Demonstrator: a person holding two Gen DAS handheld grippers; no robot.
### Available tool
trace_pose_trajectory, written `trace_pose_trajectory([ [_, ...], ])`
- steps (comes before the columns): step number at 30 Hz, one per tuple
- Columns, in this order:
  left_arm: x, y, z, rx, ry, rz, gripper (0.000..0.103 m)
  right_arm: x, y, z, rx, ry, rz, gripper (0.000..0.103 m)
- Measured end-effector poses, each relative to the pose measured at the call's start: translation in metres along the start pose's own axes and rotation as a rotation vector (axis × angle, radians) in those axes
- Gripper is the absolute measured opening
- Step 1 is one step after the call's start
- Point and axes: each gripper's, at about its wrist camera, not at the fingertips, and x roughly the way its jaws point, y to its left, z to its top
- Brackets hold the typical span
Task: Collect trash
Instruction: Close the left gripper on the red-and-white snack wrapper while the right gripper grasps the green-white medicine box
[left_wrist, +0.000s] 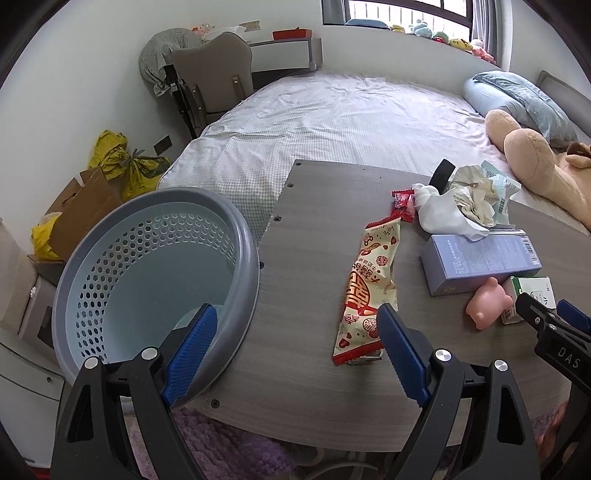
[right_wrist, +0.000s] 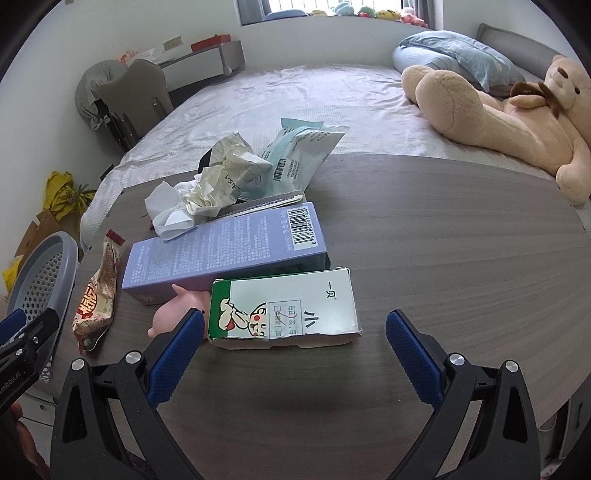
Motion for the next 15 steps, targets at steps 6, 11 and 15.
trace_pose_trajectory([
  [6, 0.004, -0.002, 0.000, -0.001, 0.006, -0.007, 0.084, 0.007, 0.000, 0.003, -0.002, 0.017, -0.003, 0.097],
  [11, 0.005, -0.003, 0.000, 0.001, 0.009, -0.009, 0.084, 0.012, 0.000, 0.002, -0.002, 0.028, -0.006, 0.097],
  [15, 0.005, -0.004, -0.001, -0.001, 0.007, -0.011, 0.084, 0.014, -0.001, 0.004, 0.004, 0.031, -0.010, 0.097],
])
